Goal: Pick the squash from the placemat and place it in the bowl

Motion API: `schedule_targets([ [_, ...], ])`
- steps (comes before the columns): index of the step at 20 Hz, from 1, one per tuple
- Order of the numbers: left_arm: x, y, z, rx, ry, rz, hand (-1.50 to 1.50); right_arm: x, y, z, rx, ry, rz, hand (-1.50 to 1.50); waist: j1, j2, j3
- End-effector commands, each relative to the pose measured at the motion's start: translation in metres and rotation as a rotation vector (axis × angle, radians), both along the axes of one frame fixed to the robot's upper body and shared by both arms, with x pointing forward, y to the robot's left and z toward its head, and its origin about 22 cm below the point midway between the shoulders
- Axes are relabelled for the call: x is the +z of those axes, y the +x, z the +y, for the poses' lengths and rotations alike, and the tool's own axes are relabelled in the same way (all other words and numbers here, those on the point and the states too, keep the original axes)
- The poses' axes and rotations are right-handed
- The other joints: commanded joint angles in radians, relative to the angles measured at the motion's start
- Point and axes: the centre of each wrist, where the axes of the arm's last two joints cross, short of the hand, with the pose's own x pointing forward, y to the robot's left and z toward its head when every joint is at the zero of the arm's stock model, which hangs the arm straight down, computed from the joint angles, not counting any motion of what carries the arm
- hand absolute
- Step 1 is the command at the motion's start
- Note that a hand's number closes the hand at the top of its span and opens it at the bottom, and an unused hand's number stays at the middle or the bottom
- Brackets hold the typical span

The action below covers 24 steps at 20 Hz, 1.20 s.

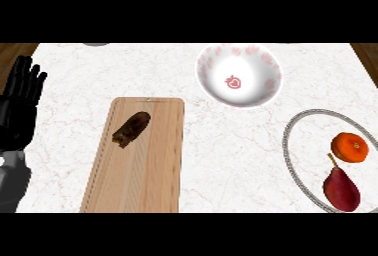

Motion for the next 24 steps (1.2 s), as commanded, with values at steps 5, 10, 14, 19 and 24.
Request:
schedule_targets([
  [5,0.016,-0.002,-0.005,-0.009,-0.001,-0.008,0.00,-0.061,0.019,0.015,-0.017,-0.005,0.036,-1.50,0.005,0.000,0.000],
  [10,0.017,-0.002,-0.001,-0.012,0.002,-0.008,0.00,-0.082,0.041,-0.012,-0.061,-0.010,0.054,-1.50,0.010,0.001,0.001],
  [14,0.005,0.003,0.006,0.008,-0.005,0.007,0.00,-0.094,0.045,-0.019,-0.057,-0.011,0.058,-1.50,0.004,0.001,0.000],
  [19,0.005,0.016,0.002,0.005,-0.008,0.004,0.00,-0.121,0.047,-0.017,-0.038,0.026,0.032,-1.50,0.000,0.001,0.000],
  [24,0.001,0.003,0.016,-0.028,0.004,0.001,0.00,-0.114,0.070,-0.018,0.005,0.026,0.053,-1.50,0.005,0.001,0.000],
])
